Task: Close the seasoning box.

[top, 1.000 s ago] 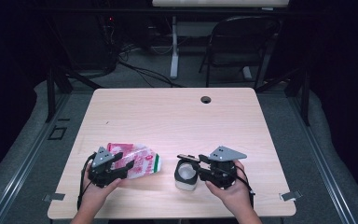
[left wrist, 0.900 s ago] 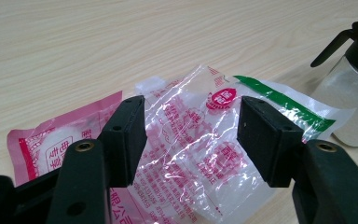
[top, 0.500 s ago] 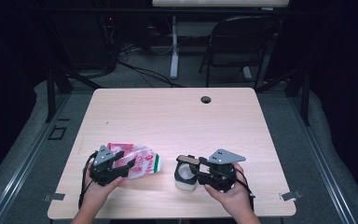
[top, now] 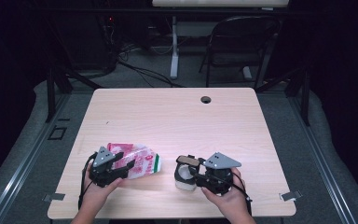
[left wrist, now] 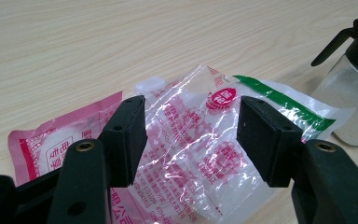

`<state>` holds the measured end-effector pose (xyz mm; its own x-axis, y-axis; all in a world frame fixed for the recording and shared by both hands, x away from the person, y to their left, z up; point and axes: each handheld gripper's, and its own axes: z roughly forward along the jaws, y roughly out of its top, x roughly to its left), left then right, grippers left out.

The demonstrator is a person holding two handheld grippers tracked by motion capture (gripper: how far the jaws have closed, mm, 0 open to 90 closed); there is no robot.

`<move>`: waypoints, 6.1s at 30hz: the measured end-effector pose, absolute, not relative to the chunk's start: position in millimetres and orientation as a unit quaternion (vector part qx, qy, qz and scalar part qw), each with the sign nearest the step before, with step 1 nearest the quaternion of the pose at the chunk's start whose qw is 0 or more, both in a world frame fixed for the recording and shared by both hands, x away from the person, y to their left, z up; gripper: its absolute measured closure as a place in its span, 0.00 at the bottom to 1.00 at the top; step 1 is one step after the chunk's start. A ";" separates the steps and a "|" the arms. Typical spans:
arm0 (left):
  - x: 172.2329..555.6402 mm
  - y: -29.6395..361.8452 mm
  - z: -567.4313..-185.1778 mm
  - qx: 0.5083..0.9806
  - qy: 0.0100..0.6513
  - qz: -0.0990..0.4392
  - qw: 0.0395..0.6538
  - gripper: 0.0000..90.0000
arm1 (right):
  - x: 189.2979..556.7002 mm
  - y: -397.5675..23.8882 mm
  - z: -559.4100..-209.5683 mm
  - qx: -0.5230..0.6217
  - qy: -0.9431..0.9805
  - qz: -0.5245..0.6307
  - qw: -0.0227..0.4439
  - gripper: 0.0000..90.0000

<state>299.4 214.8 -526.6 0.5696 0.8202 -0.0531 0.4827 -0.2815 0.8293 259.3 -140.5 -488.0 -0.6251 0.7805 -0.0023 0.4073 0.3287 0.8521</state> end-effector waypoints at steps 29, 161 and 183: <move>296.3 222.2 -530.0 0.771 0.431 0.202 0.423 0.47 | 244.2 -138.2 -512.2 0.368 0.786 0.443 0.225 0.49; 304.9 234.7 -541.6 0.767 0.458 0.191 0.408 0.46 | 281.3 -239.5 -557.8 0.535 0.717 0.411 0.177 0.48; 306.4 236.4 -543.1 0.762 0.461 0.187 0.414 0.45 | 277.6 -223.0 -555.9 0.513 0.735 0.412 0.166 0.47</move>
